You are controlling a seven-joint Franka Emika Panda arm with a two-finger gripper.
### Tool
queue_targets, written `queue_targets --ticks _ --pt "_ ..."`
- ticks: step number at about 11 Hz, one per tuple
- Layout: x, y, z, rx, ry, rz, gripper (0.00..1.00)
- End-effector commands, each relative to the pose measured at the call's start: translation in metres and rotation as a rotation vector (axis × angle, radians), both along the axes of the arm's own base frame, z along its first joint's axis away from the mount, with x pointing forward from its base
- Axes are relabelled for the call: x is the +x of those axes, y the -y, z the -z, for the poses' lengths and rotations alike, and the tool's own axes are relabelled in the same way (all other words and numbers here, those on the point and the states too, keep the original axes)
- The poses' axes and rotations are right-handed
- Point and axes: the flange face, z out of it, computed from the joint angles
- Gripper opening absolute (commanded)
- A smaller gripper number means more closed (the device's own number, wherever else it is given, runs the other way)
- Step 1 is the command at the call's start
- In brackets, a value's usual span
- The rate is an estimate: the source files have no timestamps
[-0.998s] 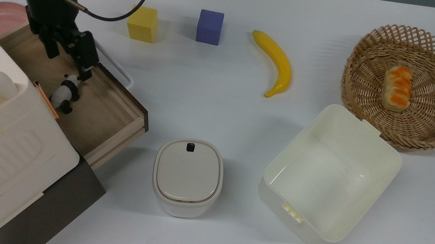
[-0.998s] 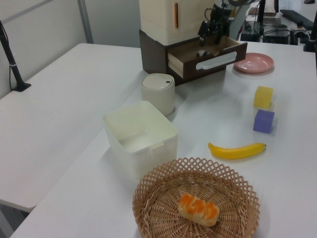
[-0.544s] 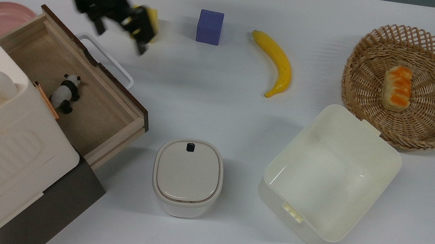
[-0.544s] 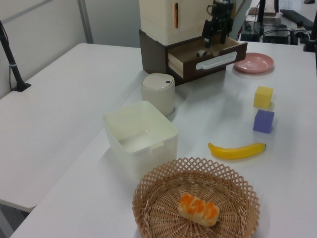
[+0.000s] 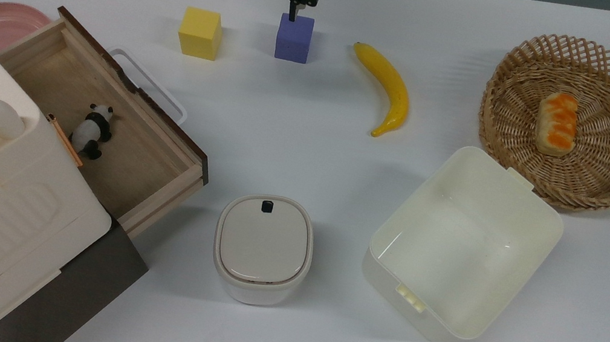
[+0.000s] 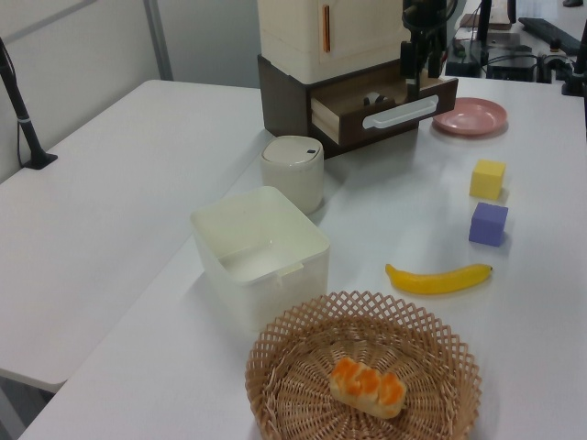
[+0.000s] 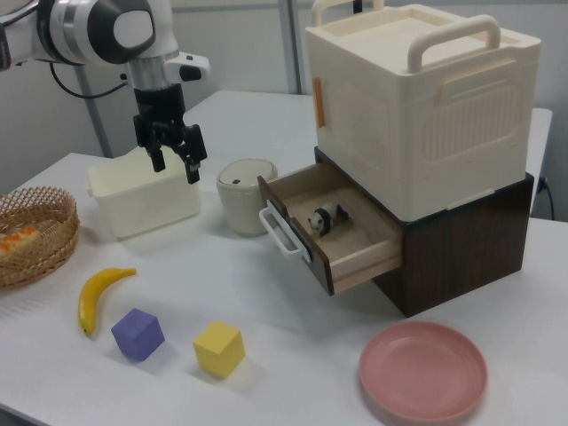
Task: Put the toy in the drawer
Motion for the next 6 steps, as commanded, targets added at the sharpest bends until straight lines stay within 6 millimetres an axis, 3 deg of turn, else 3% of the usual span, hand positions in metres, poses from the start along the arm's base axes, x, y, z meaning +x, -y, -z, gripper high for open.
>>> queue_targets --ticks 1,6 --pt "-0.0057 0.016 0.0027 -0.001 -0.014 -0.054 1.0" --pt "-0.0057 0.0204 0.0015 -0.002 -0.009 -0.033 1.0"
